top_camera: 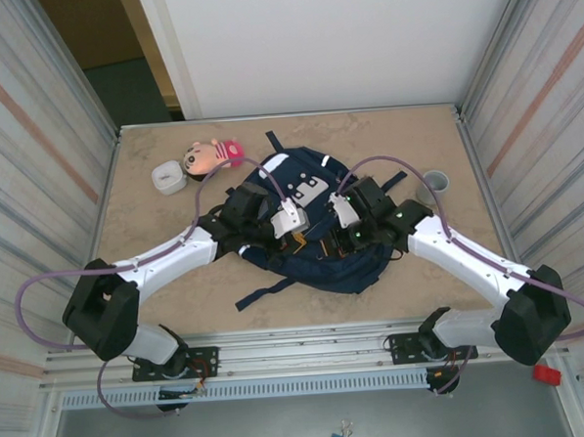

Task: Pack books, pencil case, and school supplies into a backpack

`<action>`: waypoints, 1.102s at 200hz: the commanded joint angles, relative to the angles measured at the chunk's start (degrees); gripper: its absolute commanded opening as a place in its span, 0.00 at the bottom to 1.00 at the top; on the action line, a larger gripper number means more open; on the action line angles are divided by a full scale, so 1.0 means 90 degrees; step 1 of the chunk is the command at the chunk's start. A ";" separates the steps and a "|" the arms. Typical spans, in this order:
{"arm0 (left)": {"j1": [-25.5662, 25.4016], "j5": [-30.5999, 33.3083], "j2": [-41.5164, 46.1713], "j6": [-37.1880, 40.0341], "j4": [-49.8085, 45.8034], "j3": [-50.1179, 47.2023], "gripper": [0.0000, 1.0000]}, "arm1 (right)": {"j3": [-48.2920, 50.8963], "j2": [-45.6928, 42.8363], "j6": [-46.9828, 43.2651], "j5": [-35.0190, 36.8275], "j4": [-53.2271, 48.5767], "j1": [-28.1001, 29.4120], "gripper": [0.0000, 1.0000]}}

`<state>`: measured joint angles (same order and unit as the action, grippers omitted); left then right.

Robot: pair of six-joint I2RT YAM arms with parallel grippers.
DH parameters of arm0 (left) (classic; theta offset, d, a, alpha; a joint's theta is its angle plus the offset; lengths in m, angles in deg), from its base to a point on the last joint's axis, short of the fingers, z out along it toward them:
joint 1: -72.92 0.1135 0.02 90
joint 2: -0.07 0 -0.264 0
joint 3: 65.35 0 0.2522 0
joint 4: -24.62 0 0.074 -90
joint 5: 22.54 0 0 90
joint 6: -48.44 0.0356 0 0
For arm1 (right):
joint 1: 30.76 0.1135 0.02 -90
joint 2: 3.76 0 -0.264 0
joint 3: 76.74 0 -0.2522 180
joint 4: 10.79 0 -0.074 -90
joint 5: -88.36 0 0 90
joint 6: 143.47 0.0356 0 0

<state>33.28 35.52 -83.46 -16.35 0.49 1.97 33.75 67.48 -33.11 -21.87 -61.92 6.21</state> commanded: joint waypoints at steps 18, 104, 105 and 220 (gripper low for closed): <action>0.0226 0.0081 0.0483 0.0168 -0.0336 -0.0446 0.03 | -0.0222 -0.0170 -0.0448 0.0604 -0.0895 -0.0765 0.00; 0.0095 0.0102 0.0985 -0.0357 -0.0659 -0.0402 0.65 | -0.0366 -0.0262 -0.0270 0.0035 -0.0643 -0.0479 0.00; 0.0087 0.0117 0.0987 -0.0393 -0.0661 -0.0379 0.66 | -0.0367 -0.0270 -0.0260 0.0028 -0.0634 -0.0472 0.00; -0.1404 0.2277 -0.0275 -0.2028 0.0368 0.0355 0.19 | -0.0381 -0.0538 0.0016 -0.0063 -0.0645 -0.0434 0.00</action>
<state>21.39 51.54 -84.66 -32.35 3.99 4.39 32.68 65.60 -33.74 -20.90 -68.08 3.02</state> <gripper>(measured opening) 0.324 0.075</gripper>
